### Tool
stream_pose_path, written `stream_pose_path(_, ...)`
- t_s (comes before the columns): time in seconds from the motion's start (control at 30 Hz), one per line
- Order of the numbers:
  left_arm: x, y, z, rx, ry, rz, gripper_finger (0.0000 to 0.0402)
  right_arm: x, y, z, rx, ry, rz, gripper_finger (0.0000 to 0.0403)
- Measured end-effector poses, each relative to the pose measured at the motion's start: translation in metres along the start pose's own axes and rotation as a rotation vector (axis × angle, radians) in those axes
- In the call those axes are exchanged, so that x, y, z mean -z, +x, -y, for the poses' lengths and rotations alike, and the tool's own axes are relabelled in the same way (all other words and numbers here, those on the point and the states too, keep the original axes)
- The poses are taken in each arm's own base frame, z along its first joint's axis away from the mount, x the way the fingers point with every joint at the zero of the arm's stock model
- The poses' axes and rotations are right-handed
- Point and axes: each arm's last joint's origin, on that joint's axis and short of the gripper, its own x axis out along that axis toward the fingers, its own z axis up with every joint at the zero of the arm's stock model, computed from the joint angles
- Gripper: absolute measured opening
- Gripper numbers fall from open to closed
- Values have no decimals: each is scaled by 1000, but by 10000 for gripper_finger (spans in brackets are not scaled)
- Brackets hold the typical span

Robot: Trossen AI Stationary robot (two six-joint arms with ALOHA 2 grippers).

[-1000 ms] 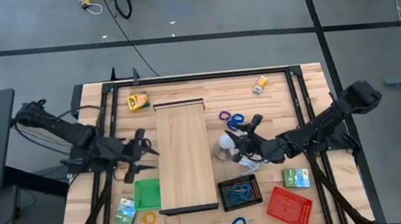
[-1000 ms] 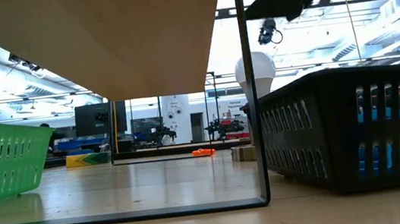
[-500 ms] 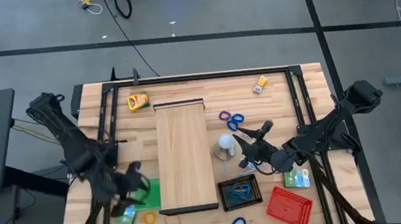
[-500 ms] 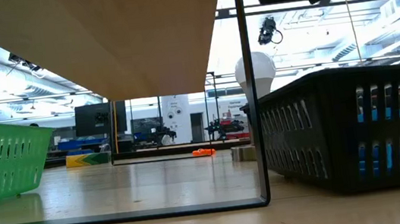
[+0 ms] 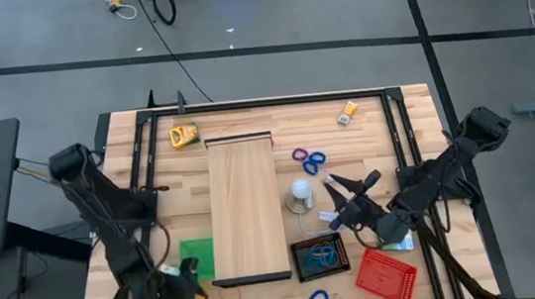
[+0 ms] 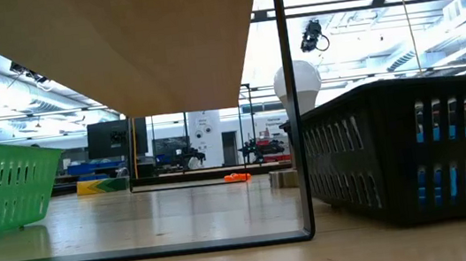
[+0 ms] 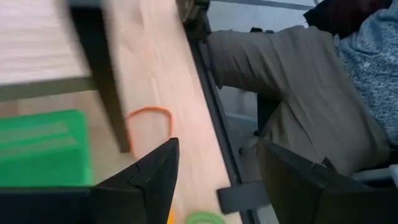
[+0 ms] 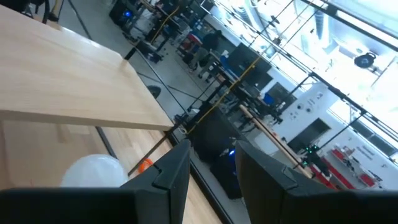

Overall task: Pick & Place Office Desk Supplies
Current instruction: Put the orange rubber band into the black bin

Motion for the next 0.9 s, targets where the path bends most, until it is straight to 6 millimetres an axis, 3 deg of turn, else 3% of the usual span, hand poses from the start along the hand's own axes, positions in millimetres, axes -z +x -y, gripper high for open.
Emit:
stream_pose_path(0.27,16,41,10,-37,89,-43,220,0,-12,0,14,-5,2,137)
stream_pose_path(0.6,8,84,8,-238,258,-249,220,-2,-14,1,8,-8,7,137)
stream_pose_path(0.9,2,111,8,-235,305,-317,220,-3,-14,2,8,-17,7,137)
